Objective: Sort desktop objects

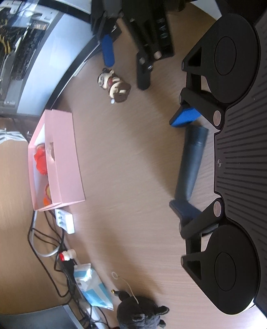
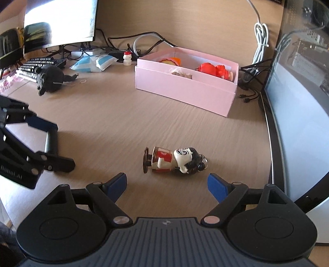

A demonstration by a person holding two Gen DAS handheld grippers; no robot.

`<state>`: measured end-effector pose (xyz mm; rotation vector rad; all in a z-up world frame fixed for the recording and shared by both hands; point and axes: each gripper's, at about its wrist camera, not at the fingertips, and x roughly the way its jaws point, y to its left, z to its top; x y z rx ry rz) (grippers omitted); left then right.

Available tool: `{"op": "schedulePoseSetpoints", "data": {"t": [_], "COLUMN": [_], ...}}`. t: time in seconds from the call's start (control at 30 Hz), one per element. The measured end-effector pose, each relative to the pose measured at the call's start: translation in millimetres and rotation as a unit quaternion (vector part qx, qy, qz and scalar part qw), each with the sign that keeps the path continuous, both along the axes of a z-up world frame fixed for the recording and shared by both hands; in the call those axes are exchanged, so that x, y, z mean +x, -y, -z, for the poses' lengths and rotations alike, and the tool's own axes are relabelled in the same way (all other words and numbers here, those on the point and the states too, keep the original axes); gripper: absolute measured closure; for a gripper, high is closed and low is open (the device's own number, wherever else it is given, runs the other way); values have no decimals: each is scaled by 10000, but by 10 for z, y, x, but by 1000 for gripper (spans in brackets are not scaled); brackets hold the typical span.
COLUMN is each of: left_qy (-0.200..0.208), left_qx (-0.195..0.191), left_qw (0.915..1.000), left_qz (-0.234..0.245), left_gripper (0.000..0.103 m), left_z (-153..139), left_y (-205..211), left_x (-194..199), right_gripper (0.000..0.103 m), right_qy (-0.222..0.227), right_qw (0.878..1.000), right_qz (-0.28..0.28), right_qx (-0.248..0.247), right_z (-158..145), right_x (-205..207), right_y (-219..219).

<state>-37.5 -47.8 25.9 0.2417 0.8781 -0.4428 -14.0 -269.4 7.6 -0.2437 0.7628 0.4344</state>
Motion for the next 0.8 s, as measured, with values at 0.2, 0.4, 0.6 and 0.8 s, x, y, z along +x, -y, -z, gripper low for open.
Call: {"op": "schedulePoseSetpoints", "data": {"t": [0.2, 0.4, 0.6, 0.8], "left_qy": [-47, -72, 143, 1114], "left_qx": [25, 136, 42, -443], "left_qw": [10000, 9999, 9999, 9928], "left_qz": [7, -4, 32, 45], "left_gripper": [22, 22, 22, 22], "left_z": [-12, -51, -321, -1041], "left_y": [-50, -81, -145, -195], "left_x": [-119, -177, -177, 71], "right_gripper": [17, 33, 39, 39], "right_qy": [-24, -40, 56, 1071], "right_qw": [9998, 9999, 9996, 9929], "right_qz": [155, 47, -265, -381], "right_qx": [154, 123, 12, 362], "right_z": [39, 20, -281, -1239], "right_x": [124, 237, 163, 36], "right_y": [3, -40, -56, 39]}}
